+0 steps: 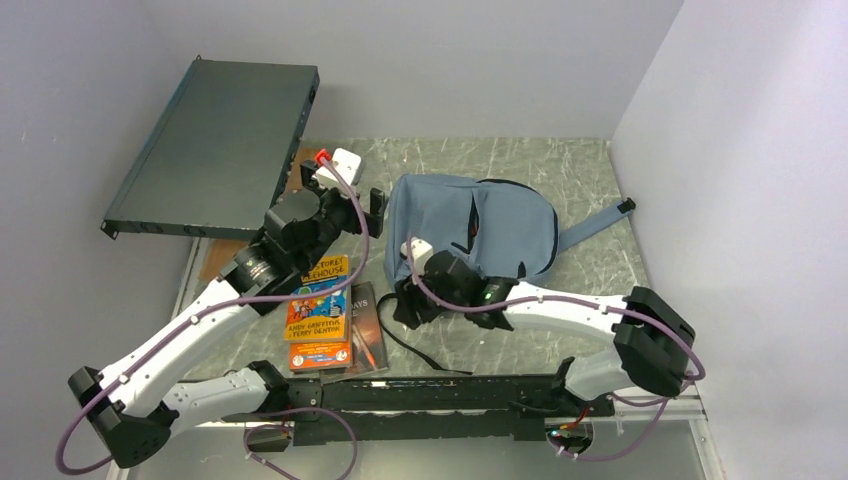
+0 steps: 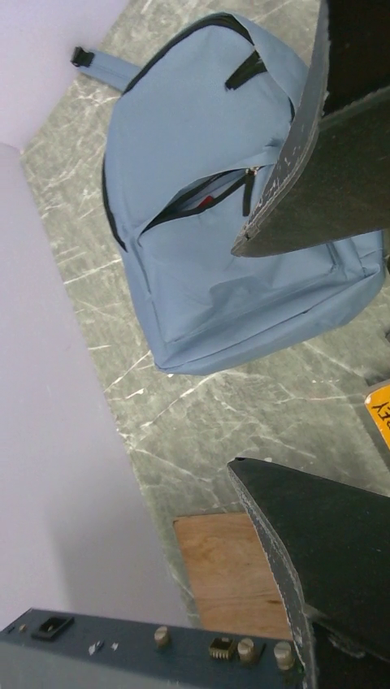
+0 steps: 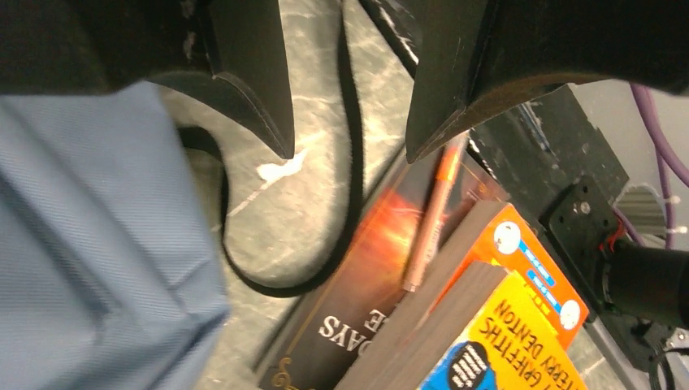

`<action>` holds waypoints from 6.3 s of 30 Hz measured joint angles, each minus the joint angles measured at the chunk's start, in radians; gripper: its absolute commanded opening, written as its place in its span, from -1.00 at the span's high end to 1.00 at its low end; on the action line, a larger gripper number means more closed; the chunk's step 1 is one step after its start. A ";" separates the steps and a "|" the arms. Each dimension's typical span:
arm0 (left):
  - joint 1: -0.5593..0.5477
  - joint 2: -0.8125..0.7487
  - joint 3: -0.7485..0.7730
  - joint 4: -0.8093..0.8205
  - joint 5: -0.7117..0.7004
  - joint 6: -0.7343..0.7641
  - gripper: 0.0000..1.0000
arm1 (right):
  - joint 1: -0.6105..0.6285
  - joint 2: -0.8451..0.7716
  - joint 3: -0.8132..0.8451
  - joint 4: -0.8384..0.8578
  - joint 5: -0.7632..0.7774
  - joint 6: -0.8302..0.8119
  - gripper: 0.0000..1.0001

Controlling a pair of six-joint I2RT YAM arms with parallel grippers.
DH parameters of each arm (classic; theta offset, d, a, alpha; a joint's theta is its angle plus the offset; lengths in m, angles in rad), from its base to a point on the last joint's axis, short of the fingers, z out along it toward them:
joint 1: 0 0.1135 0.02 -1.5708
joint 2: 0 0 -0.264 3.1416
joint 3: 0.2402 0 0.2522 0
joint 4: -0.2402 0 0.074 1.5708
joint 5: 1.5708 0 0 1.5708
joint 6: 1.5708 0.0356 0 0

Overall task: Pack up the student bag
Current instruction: Pick up the stationery from the center of the board, then place the stationery in the student bag, then zip the student bag at the center of the board.

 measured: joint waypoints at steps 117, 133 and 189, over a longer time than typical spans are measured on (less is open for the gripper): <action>0.000 0.014 -0.018 0.023 -0.038 0.033 -0.99 | -0.674 0.574 0.737 -0.531 0.016 0.009 0.56; 0.000 0.015 -0.018 0.021 -0.016 0.029 -0.99 | -0.637 0.415 0.616 -0.472 0.069 -0.077 -0.14; 0.000 0.011 -0.014 0.006 0.006 -0.005 -0.99 | -0.686 0.513 0.487 -0.019 -0.013 0.259 0.43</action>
